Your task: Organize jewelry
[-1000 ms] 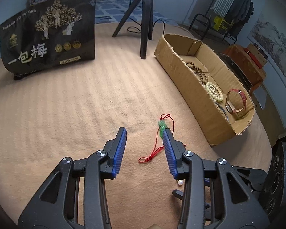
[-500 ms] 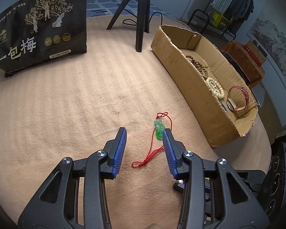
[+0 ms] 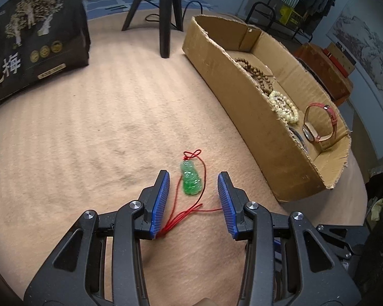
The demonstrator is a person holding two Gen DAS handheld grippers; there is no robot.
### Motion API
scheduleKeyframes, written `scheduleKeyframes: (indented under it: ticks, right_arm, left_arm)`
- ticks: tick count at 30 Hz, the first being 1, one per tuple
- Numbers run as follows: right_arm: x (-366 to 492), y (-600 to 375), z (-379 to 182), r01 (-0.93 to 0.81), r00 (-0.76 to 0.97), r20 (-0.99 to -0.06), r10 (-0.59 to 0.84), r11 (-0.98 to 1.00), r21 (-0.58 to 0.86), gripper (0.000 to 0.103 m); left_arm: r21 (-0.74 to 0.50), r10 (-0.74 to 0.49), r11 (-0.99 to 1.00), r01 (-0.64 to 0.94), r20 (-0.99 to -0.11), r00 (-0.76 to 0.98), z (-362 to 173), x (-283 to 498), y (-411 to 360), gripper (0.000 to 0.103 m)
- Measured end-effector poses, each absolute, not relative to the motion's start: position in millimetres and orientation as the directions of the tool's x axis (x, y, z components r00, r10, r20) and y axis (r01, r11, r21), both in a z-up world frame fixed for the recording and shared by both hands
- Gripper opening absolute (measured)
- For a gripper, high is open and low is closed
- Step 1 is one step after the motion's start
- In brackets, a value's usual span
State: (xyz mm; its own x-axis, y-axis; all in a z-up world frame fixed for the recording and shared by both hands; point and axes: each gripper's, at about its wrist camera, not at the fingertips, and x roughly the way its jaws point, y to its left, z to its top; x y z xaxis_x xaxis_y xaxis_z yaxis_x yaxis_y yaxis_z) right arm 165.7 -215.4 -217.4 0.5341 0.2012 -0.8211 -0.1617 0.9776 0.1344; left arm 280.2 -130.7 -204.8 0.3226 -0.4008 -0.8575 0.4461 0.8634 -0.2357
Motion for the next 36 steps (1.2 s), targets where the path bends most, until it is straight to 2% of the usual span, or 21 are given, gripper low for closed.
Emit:
scheduleKeyframes:
  ticks: [5,7,8,18,36]
  right_arm:
    - [164,-215,-217,-0.164,0.536,-0.822,0.194,0.979,0.124,0.006]
    - [164,-214,-217,-0.164,0.536,-0.822,0.193,0.979,0.123,0.006]
    - [165,-214,-217,-0.165,0.536,-0.822,0.191,0.979,0.12,0.006]
    - [163,-213,-207,-0.169,0.549,-0.814,0.191,0.979,0.116,0.006]
    - [149,-232,-123,-0.184,0.65,-0.724,0.231,0.972,0.145,0.006]
  left_arm:
    - [-0.184,-0.356,0.877,0.444,-0.87,0.343,-212,283,-142,0.04]
    - [-0.146,-0.326,0.886,0.439,-0.871,0.367,-213,284,-143,0.019]
    - [-0.138,-0.319,0.889,0.437,-0.871,0.373,-215,284,-143,0.014]
    - [-0.145,-0.316,0.909,0.392,-0.852,0.418,-204,280,-121,0.014]
    - [-0.241,-0.412,0.904,0.352,-0.709,0.572,-104,255,-76,0.014]
